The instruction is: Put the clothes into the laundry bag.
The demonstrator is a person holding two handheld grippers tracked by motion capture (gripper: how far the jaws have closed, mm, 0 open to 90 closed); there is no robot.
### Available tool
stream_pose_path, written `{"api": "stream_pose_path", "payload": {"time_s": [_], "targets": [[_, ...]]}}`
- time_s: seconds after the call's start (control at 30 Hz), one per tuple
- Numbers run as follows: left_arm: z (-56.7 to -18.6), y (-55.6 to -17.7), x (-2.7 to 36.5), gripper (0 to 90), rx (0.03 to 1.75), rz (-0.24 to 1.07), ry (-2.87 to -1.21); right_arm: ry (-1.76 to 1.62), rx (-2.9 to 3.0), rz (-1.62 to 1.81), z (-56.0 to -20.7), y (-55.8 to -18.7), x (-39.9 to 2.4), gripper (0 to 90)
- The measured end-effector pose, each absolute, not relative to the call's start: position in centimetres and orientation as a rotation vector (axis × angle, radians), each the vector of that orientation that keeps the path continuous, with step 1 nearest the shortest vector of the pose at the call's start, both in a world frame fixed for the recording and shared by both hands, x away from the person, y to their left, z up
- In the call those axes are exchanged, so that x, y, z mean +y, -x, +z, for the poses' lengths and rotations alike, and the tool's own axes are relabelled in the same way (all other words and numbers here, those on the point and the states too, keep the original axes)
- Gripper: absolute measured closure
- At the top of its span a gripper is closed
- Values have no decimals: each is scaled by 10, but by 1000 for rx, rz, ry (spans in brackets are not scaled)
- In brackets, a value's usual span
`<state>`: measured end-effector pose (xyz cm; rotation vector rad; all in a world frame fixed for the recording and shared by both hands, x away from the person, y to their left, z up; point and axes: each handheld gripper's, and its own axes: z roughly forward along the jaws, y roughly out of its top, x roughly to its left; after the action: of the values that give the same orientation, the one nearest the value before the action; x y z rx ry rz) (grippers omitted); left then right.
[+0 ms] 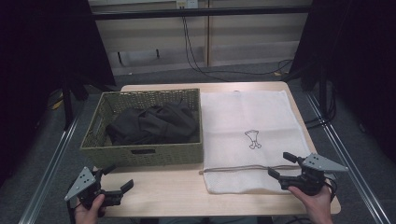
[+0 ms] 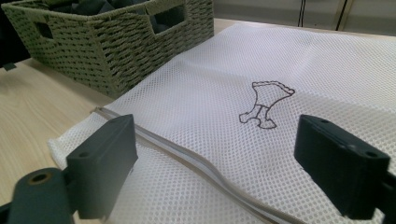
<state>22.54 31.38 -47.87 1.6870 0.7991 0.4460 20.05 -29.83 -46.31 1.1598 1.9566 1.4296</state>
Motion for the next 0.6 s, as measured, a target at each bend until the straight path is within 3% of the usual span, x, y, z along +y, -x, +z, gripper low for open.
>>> {"api": "stream_pose_path", "payload": {"time_s": [0.17, 0.33, 0.43, 0.6], "targets": [[-481, -227, 314, 30, 809, 435, -1710, -1167, 1932, 1432, -464, -200, -298, 99], [-482, -228, 312, 30, 823, 454, -1744, -1122, 1975, 1476, -463, -198, -297, 304], [-482, -229, 310, 30, 821, 438, -1752, -1105, 2022, 1468, -461, -198, -295, 364], [-483, -231, 310, 31, 827, 429, -1790, -1118, 2115, 1477, -457, -205, -288, 384]]}}
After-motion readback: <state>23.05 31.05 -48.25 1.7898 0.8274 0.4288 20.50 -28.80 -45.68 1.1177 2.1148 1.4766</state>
